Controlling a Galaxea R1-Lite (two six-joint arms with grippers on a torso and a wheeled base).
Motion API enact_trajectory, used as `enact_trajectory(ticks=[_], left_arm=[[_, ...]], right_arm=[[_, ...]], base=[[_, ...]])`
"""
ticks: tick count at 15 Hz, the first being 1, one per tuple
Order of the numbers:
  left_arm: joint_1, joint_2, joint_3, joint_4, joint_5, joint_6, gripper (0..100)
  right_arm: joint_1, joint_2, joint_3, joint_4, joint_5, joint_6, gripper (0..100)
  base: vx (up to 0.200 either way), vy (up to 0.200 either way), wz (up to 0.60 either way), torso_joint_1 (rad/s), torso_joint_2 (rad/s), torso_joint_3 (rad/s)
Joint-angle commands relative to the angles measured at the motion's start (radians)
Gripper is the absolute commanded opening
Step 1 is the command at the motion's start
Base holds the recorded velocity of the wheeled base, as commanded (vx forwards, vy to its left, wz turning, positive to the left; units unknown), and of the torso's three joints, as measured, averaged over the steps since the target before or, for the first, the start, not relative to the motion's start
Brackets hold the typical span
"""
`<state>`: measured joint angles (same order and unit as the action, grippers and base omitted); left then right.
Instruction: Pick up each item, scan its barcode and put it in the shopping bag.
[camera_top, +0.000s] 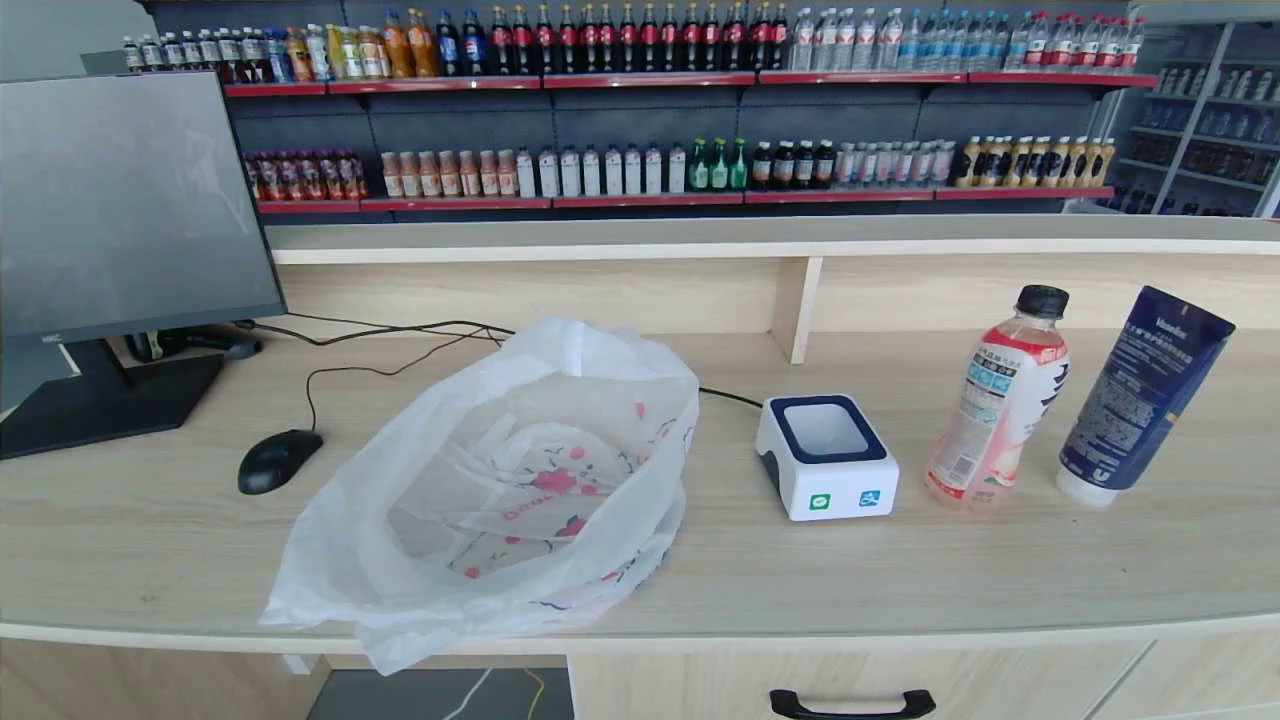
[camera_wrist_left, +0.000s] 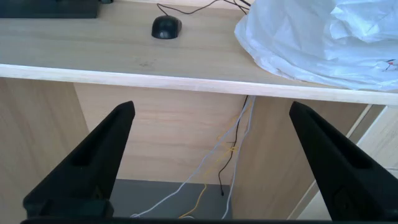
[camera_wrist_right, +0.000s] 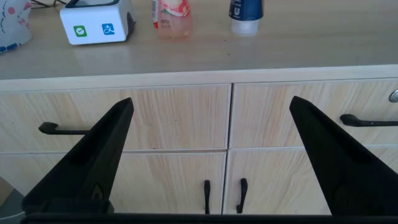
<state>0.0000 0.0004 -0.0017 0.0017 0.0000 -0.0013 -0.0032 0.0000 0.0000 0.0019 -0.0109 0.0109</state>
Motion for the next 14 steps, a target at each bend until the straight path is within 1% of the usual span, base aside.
enact_trajectory(ticks=[1,14], left_arm=[[0.000,0.000,0.000,0.000,0.000,0.000,100],[0.000,0.000,0.000,0.000,0.000,0.000,100]], right_arm=[[0.000,0.000,0.000,0.000,0.000,-0.008,100],[0.000,0.000,0.000,0.000,0.000,-0.005,100]], base=[[0.000,0.000,0.00,0.000,0.00,0.000],[0.000,0.000,0.00,0.000,0.00,0.000]])
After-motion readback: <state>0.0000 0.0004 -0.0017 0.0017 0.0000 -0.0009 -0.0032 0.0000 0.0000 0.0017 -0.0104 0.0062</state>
